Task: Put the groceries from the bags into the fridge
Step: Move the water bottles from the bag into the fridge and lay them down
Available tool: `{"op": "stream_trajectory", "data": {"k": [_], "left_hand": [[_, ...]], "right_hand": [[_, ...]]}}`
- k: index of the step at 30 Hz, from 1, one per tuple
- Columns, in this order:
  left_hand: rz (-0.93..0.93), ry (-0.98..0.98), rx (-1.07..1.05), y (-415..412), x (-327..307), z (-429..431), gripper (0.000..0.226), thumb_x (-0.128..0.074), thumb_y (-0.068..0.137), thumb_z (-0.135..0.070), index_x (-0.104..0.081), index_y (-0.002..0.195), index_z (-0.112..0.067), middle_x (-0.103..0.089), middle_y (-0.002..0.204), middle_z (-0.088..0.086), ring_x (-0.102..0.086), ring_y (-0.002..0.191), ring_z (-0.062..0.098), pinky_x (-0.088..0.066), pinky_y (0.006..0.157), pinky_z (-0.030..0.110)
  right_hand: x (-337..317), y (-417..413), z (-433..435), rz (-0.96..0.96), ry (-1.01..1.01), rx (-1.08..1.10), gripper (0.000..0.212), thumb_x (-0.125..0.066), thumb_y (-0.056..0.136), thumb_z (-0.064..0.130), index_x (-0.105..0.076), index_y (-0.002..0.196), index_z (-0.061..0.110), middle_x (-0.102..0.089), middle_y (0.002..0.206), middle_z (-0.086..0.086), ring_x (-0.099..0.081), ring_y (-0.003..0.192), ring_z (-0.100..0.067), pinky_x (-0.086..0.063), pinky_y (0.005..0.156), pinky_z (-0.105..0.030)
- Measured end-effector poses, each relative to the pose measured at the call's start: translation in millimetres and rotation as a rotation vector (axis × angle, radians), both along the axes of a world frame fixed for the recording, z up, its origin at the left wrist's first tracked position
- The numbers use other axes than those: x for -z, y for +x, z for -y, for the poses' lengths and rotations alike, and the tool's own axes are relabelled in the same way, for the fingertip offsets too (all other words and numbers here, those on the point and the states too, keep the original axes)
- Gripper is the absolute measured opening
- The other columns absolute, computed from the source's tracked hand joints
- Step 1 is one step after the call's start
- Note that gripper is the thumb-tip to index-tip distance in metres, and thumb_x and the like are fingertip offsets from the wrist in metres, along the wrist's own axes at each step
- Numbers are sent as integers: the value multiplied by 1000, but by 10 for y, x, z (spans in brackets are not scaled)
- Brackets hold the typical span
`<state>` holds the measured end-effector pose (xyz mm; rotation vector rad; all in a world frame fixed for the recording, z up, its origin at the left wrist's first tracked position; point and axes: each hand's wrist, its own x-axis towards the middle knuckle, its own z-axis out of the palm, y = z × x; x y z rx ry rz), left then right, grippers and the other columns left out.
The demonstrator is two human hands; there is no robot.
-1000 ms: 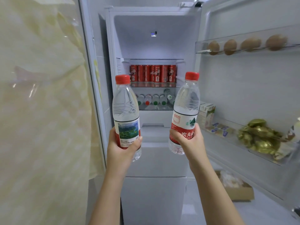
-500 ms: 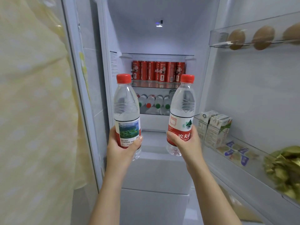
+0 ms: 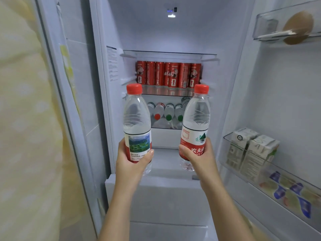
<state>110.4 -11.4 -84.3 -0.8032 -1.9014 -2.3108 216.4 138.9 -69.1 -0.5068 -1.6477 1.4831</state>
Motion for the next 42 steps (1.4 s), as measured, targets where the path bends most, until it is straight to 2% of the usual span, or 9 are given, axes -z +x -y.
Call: {"op": "stream_trajectory", "data": {"k": [4, 8, 13, 18, 20, 22, 30, 38, 42], "left_hand": [[9, 1, 19, -501, 60, -227, 50, -80, 73, -2, -54, 106, -30, -69, 90, -14, -66, 77, -2, -49, 66, 10], [29, -14, 50, -1002, 111, -449, 57, -81, 73, -5, -52, 117, -26, -68, 102, -8, -67, 84, -1, -51, 69, 12], [35, -74, 114, -1523, 256, -757, 59, -80, 74, -4, -47, 107, -39, -65, 102, -14, -65, 86, -4, -51, 71, 11], [102, -161, 155, -1904, 674, -1041, 66, -82, 71, -1, -48, 117, -34, -68, 104, -11, -68, 91, 6, -57, 78, 25], [144, -201, 162, -1966, 845, -1140, 65, -82, 70, 0, -47, 120, -24, -69, 100, -8, -69, 87, 10, -58, 76, 32], [173, -230, 175, -2001, 1004, -1232, 63, -81, 71, 1, -46, 119, -19, -68, 100, -3, -68, 85, 13, -57, 72, 29], [229, -322, 184, -2100, 1377, -1463, 68, -81, 71, -1, -43, 123, -18, -66, 103, -3, -67, 86, 7, -54, 71, 26], [232, -368, 229, -2203, 1489, -1548, 72, -82, 72, -6, -41, 129, -21, -64, 109, -8, -67, 95, 7, -57, 78, 32], [212, -392, 242, -2232, 1481, -1570, 71, -81, 74, -8, -39, 129, -23, -62, 111, -11, -65, 96, 2, -56, 78, 25]], "right_hand": [[42, -506, -219, 5, 5, 37, 51, -82, 75, 17, -53, 115, 30, -67, 105, 11, -66, 91, -2, -52, 63, -12], [60, -1012, -413, 6, -11, 44, 53, -81, 76, 13, -52, 119, 26, -67, 108, 8, -66, 94, -6, -52, 65, -14], [232, -1483, -654, 32, -17, 94, 58, -82, 74, 8, -51, 121, 23, -67, 109, 5, -67, 93, -5, -54, 68, -13], [592, -1741, -834, 87, -69, 140, 58, -81, 74, 5, -45, 112, 31, -62, 103, 11, -62, 90, -1, -50, 59, -9], [764, -1783, -901, 129, -83, 161, 59, -81, 74, 2, -45, 113, 28, -61, 103, 9, -62, 90, -1, -50, 59, -10], [938, -1830, -981, 176, -87, 171, 57, -80, 74, -1, -45, 109, 27, -62, 102, 7, -63, 83, 3, -50, 61, -10], [1332, -1970, -1145, 278, -129, 156, 53, -76, 76, -4, -46, 114, 19, -62, 99, 3, -62, 73, 11, -50, 61, -10], [1502, -2025, -1323, 323, -96, 117, 55, -79, 76, 0, -47, 108, 31, -64, 102, 4, -65, 84, 0, -53, 68, -15], [1515, -2027, -1348, 333, -73, 100, 56, -80, 75, 1, -46, 106, 34, -64, 103, 5, -65, 85, 2, -53, 69, -15]]}}
